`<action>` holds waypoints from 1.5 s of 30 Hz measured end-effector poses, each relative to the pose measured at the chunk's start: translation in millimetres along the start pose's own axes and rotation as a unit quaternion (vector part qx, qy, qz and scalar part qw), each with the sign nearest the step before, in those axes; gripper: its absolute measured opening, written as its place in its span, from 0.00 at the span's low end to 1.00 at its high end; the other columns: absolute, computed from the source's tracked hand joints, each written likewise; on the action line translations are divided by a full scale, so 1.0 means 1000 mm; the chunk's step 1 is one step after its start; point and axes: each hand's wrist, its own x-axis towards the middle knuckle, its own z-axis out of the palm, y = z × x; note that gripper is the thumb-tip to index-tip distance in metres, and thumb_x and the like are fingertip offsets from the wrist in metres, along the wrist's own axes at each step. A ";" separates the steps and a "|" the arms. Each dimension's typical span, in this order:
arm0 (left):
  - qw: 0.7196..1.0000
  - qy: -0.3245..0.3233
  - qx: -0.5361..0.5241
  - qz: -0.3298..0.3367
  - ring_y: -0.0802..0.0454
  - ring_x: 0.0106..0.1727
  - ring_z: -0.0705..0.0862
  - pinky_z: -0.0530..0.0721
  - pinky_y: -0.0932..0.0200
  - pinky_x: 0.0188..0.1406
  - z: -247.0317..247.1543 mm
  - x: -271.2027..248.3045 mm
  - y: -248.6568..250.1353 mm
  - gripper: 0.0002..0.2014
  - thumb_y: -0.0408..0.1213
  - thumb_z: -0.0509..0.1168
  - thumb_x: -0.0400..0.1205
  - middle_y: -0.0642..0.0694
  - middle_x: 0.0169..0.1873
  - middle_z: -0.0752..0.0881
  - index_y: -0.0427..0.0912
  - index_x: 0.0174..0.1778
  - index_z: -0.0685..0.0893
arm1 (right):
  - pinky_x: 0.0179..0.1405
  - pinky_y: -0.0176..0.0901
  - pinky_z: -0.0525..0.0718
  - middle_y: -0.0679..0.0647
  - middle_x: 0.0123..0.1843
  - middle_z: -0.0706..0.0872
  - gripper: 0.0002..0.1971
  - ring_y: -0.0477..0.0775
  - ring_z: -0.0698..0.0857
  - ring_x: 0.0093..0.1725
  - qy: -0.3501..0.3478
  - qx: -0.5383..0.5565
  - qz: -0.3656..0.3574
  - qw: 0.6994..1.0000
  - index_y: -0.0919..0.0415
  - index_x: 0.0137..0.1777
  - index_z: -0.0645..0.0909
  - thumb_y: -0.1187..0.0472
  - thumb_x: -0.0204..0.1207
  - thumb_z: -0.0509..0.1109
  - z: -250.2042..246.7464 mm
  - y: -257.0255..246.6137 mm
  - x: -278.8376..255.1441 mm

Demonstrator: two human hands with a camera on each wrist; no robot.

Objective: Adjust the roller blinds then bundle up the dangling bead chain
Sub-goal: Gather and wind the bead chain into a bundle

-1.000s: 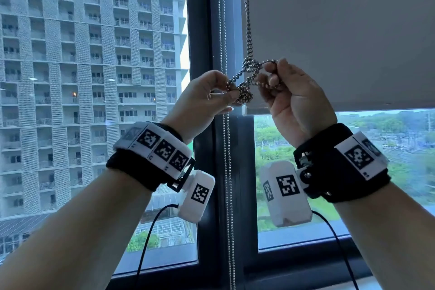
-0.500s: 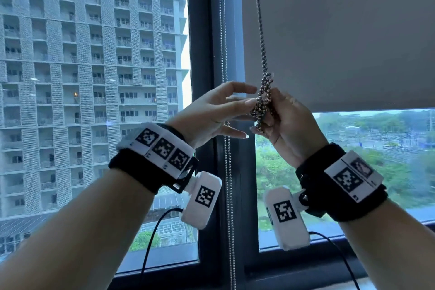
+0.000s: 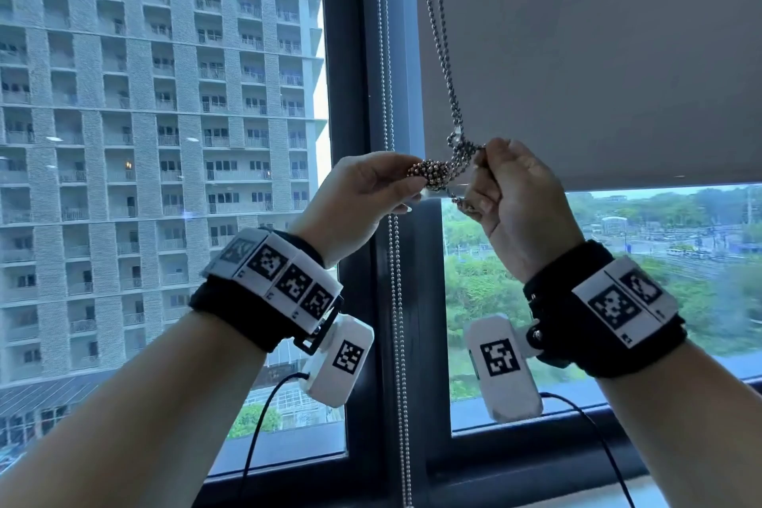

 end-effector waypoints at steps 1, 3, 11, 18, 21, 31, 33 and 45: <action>1.000 0.000 -0.001 0.001 0.63 0.36 0.85 0.85 0.64 0.43 0.001 0.000 -0.001 0.09 0.26 0.64 0.80 0.57 0.30 0.88 0.42 0.50 0.85 | 0.31 0.45 0.55 0.47 0.22 0.63 0.14 0.46 0.60 0.22 -0.001 0.020 -0.001 1.000 0.59 0.37 0.71 0.59 0.84 0.54 0.001 -0.002 0.001; 1.000 -0.014 0.006 0.000 0.63 0.36 0.85 0.86 0.65 0.42 0.003 0.000 -0.002 0.08 0.26 0.63 0.81 0.55 0.32 0.87 0.42 0.50 0.83 | 0.31 0.46 0.53 0.47 0.21 0.63 0.15 0.46 0.59 0.21 -0.010 0.053 0.008 0.998 0.59 0.36 0.70 0.58 0.85 0.53 0.004 -0.002 0.002; 0.991 -0.057 -0.094 -0.082 0.54 0.40 0.86 0.86 0.58 0.44 0.011 -0.004 -0.007 0.11 0.34 0.59 0.83 0.43 0.41 0.85 0.40 0.60 0.80 | 0.32 0.43 0.64 0.55 0.36 0.90 0.10 0.44 0.67 0.20 -0.046 0.022 0.026 0.998 0.61 0.43 0.72 0.61 0.83 0.54 0.008 0.009 -0.007; 1.000 0.016 -0.017 -0.013 0.51 0.40 0.81 0.83 0.54 0.48 0.008 0.001 -0.006 0.03 0.36 0.67 0.79 0.47 0.37 0.84 0.46 0.47 0.82 | 0.40 0.45 0.78 0.51 0.29 0.75 0.11 0.46 0.72 0.26 -0.037 0.063 0.024 0.997 0.62 0.40 0.75 0.61 0.83 0.56 0.010 0.000 0.005; 0.998 0.001 0.048 0.033 0.35 0.39 0.82 0.83 0.38 0.49 0.005 0.003 -0.002 0.03 0.37 0.65 0.80 0.45 0.37 0.85 0.49 0.47 0.81 | 0.28 0.38 0.81 0.49 0.27 0.74 0.12 0.43 0.71 0.23 0.013 0.067 0.011 0.998 0.61 0.39 0.77 0.58 0.82 0.59 0.011 -0.008 0.012; 0.988 0.002 0.126 0.084 0.62 0.42 0.81 0.78 0.67 0.45 -0.007 0.009 -0.008 0.10 0.32 0.69 0.78 0.47 0.46 0.83 0.50 0.50 0.79 | 0.12 0.28 0.65 0.49 0.27 0.76 0.10 0.41 0.67 0.21 -0.029 0.098 0.068 0.992 0.62 0.39 0.76 0.61 0.81 0.60 0.016 -0.019 0.022; 0.970 0.022 0.208 0.124 0.66 0.40 0.81 0.75 0.74 0.40 -0.011 0.010 -0.005 0.10 0.33 0.71 0.76 0.45 0.47 0.82 0.47 0.50 0.80 | 0.13 0.27 0.68 0.49 0.27 0.78 0.08 0.41 0.70 0.21 -0.038 0.108 0.085 0.990 0.62 0.41 0.76 0.63 0.81 0.60 0.014 -0.019 0.022; 0.985 -0.033 0.159 0.061 0.53 0.44 0.88 0.85 0.59 0.49 -0.017 0.008 -0.016 0.08 0.34 0.68 0.79 0.47 0.45 0.88 0.38 0.52 0.81 | 0.19 0.33 0.71 0.48 0.27 0.77 0.05 0.44 0.73 0.26 -0.020 -0.077 0.140 0.987 0.56 0.39 0.79 0.64 0.77 0.67 0.001 0.041 -0.016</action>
